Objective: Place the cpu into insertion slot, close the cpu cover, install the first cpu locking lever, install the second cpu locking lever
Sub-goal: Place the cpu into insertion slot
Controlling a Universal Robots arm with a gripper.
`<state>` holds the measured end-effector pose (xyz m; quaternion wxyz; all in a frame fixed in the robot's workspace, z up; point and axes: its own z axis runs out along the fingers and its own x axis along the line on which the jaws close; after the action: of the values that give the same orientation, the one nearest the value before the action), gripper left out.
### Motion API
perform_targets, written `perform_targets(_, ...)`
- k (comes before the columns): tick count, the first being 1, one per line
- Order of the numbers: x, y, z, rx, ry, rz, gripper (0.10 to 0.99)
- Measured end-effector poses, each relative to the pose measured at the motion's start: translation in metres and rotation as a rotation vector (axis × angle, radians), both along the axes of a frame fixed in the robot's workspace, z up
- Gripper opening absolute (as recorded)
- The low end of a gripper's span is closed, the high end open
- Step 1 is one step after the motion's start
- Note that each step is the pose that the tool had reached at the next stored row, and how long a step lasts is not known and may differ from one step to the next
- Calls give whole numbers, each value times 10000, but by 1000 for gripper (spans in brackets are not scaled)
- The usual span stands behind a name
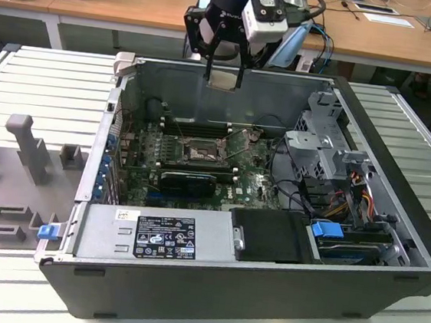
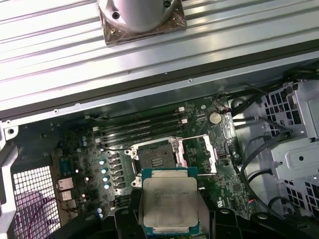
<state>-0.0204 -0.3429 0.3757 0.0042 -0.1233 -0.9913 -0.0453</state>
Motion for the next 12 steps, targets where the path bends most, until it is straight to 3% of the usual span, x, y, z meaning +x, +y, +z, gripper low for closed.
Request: perform_targets(12,0,0,-20,1,0,-1517,529)
